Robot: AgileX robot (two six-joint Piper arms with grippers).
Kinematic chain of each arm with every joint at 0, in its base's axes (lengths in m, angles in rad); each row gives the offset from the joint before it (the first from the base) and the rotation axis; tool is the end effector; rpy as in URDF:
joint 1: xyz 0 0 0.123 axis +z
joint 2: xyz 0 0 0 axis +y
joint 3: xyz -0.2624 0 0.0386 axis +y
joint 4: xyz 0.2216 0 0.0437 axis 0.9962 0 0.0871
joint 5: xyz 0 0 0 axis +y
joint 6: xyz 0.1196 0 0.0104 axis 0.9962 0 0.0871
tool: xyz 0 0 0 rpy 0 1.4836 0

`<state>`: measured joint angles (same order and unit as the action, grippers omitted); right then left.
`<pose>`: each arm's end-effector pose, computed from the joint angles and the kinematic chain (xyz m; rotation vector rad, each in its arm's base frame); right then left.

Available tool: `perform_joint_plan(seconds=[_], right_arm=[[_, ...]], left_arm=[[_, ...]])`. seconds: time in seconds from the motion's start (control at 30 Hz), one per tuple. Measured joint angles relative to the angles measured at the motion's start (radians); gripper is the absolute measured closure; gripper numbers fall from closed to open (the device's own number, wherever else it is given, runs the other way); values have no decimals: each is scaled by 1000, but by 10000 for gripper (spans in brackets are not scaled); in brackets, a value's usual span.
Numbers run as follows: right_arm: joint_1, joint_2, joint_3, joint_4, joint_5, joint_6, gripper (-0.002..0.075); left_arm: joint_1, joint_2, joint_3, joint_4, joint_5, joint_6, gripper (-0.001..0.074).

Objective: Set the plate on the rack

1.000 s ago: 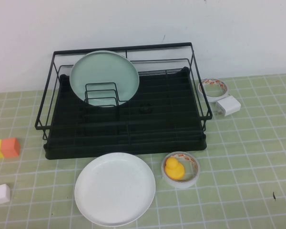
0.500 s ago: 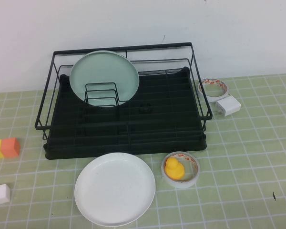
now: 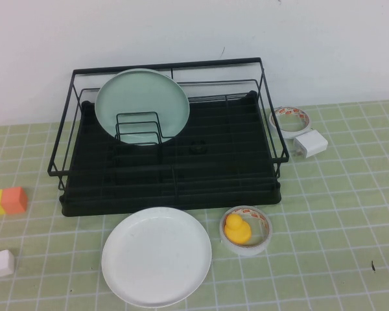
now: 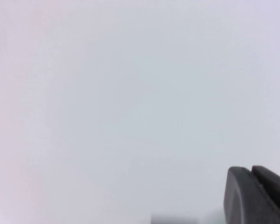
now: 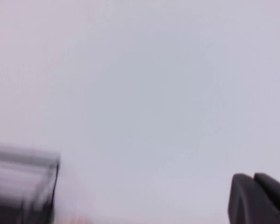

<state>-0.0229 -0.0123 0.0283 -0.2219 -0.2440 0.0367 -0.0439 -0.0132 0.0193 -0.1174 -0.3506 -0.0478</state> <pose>0.0737 0.0047 0.2350 -0.1442 1.2548 -0.1407 0.0682 0.0018 0.2504 -0.1010 1.1386 -0.1566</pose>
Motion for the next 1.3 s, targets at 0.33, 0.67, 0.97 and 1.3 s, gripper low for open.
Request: perform_joint_plan(seconds=[0.33,0.67,0.97,1.3], right_arm=[[0,0,0,-9,-308,-37,728],[-2,0,-163,137,167,-37,728],[-2,250,-441,169,639,-67,728],[-2,776,-533,620,871,-395,728]], left_arm=[[0,-2,0,-3,-314,-2,737],[0,-2,-178,-49,160,12,736],[0,237,-501,-49,729,104,736],[0,469,-528,-114,964,7,736]])
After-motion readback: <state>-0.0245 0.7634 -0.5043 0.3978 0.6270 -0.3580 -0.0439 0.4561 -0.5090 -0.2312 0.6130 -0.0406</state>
